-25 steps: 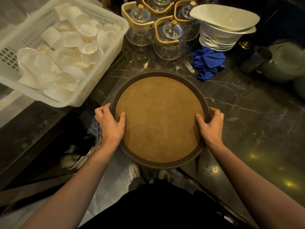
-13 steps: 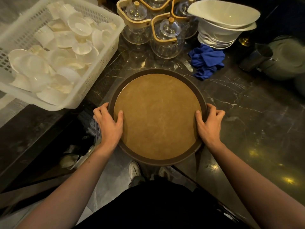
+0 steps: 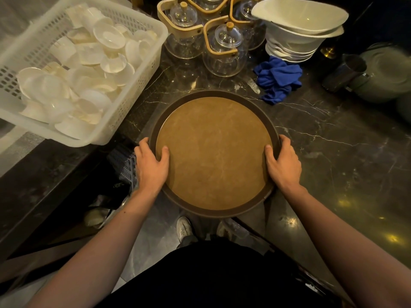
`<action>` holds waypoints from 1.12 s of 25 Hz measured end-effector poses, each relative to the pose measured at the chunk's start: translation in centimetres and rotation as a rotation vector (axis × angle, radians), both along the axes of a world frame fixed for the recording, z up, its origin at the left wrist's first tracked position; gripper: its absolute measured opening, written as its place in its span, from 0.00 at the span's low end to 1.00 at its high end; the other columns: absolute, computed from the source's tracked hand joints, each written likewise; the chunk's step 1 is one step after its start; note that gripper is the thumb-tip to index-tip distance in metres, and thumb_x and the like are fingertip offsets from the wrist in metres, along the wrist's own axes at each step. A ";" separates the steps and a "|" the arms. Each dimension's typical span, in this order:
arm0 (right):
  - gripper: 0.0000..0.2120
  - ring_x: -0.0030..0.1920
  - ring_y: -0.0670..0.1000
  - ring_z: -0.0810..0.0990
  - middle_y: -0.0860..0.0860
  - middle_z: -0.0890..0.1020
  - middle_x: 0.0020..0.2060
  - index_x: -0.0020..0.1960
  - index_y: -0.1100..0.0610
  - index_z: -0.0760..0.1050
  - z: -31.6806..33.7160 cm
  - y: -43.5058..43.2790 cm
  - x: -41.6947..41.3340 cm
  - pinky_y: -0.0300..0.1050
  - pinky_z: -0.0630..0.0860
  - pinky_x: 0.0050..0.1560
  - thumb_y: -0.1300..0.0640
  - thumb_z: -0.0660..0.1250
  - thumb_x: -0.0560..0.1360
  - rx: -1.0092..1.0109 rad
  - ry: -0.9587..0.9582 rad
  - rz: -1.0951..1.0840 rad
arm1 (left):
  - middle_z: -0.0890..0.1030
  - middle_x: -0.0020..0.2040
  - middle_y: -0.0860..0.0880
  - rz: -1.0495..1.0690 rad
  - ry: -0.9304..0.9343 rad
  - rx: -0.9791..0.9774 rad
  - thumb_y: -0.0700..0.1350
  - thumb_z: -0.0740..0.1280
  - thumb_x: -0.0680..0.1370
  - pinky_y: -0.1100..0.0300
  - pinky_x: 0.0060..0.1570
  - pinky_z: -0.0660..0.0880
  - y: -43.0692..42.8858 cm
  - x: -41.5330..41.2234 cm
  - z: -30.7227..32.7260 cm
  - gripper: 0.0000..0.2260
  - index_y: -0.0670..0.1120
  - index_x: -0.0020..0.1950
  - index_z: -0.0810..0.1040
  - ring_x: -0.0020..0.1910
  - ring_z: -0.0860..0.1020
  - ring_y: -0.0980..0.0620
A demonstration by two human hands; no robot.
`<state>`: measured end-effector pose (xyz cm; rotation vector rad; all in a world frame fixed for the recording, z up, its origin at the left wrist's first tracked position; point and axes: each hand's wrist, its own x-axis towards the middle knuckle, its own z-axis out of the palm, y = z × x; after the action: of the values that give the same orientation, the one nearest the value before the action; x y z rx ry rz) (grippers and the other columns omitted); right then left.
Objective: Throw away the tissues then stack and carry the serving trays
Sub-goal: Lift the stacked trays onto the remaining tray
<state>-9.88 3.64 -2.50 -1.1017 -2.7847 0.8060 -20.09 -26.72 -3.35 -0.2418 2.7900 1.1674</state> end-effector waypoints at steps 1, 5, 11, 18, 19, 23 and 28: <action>0.28 0.62 0.62 0.77 0.57 0.77 0.65 0.73 0.50 0.60 0.1 0.0 0.1 0.60 0.73 0.59 0.38 0.56 0.78 0.024 -0.043 0.000 | 0.67 0.69 0.43 -0.001 -0.022 -0.011 0.58 0.62 0.77 0.46 0.61 0.69 0.0 0.0 0.0 0.29 0.46 0.73 0.61 0.64 0.71 0.42; 0.32 0.58 0.63 0.79 0.57 0.80 0.61 0.70 0.55 0.64 0.3 -0.6 1.0 0.59 0.74 0.56 0.33 0.55 0.76 0.018 -0.121 -0.036 | 0.66 0.68 0.44 -0.013 -0.065 -0.010 0.62 0.65 0.75 0.48 0.59 0.69 0.0 0.0 0.4 0.35 0.47 0.75 0.59 0.65 0.70 0.43; 0.31 0.55 0.61 0.79 0.56 0.80 0.56 0.62 0.57 0.69 1.0 -1.5 1.9 0.58 0.77 0.54 0.32 0.61 0.74 -0.139 -0.065 -0.112 | 0.67 0.68 0.43 -0.003 -0.088 0.059 0.63 0.68 0.72 0.49 0.60 0.68 -0.5 0.3 0.4 0.37 0.46 0.75 0.60 0.64 0.71 0.42; 0.29 0.53 0.57 0.80 0.54 0.81 0.54 0.61 0.57 0.72 0.8 -3.7 4.7 0.58 0.78 0.54 0.35 0.67 0.73 -0.196 0.046 -0.184 | 0.70 0.65 0.43 0.004 -0.058 0.127 0.62 0.72 0.70 0.50 0.60 0.69 -2.5 1.6 0.7 0.36 0.46 0.71 0.66 0.64 0.71 0.43; 0.29 0.53 0.56 0.80 0.54 0.81 0.54 0.61 0.56 0.72 0.8 -4.0 5.1 0.58 0.78 0.54 0.35 0.67 0.72 -0.200 0.071 -0.193 | 0.71 0.64 0.43 0.016 -0.048 0.131 0.61 0.73 0.69 0.50 0.59 0.69 -2.8 2.1 1.0 0.35 0.45 0.70 0.68 0.63 0.72 0.44; 0.27 0.53 0.57 0.80 0.54 0.82 0.53 0.60 0.57 0.74 1.5 -4.2 5.7 0.59 0.78 0.55 0.37 0.69 0.72 -0.246 0.130 -0.159 | 0.72 0.60 0.44 0.062 0.005 0.136 0.59 0.75 0.68 0.51 0.56 0.70 -3.7 4.3 2.6 0.32 0.46 0.66 0.73 0.59 0.73 0.45; 0.23 0.52 0.53 0.80 0.49 0.79 0.50 0.60 0.56 0.74 4.0 -3.0 5.5 0.57 0.79 0.55 0.41 0.71 0.72 -0.336 0.225 -0.053 | 0.73 0.60 0.46 0.164 0.113 0.111 0.61 0.74 0.67 0.54 0.54 0.70 -3.6 7.5 6.1 0.33 0.47 0.67 0.72 0.57 0.72 0.49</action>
<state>-4.38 0.60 1.55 -1.0413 -2.4836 1.3364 -12.59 -30.32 2.79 -0.4135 2.8340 1.4101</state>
